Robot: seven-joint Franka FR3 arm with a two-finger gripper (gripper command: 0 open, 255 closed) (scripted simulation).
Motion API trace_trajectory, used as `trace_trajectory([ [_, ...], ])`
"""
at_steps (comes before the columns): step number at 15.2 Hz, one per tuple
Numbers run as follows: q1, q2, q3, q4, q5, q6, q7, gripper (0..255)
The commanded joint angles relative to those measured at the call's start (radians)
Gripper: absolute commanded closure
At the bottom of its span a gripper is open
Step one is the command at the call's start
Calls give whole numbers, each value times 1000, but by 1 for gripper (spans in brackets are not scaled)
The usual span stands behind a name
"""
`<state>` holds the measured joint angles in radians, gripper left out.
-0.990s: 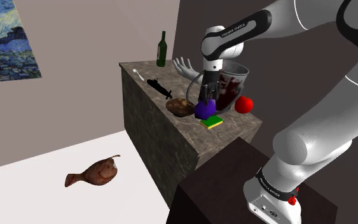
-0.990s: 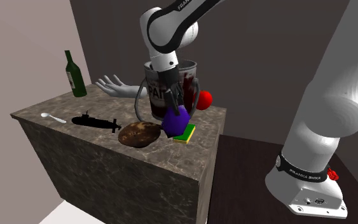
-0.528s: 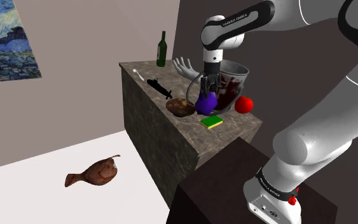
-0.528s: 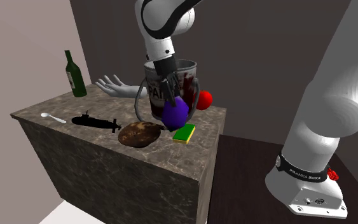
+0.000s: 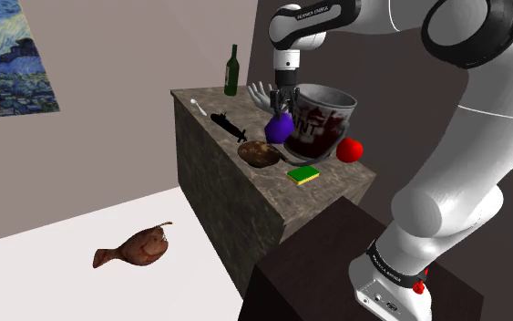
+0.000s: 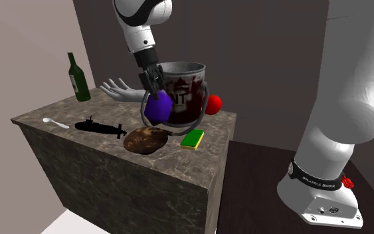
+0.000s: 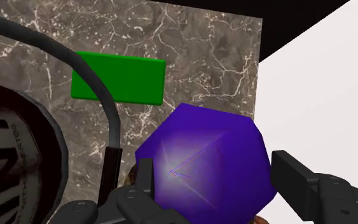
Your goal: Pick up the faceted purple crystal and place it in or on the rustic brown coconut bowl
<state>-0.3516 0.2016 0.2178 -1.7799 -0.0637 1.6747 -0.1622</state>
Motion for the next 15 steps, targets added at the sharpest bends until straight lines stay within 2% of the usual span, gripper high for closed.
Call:
trace_trajectory([
  [1, 15, 79, 5, 132, -12, -55, 19, 255],
  [3, 30, 162, 6, 271, -26, -113, 29, 255],
  [4, 34, 179, 5, 300, -28, -125, 31, 255],
  [15, 32, 207, 1, 193, -35, 9, 38, 255],
])
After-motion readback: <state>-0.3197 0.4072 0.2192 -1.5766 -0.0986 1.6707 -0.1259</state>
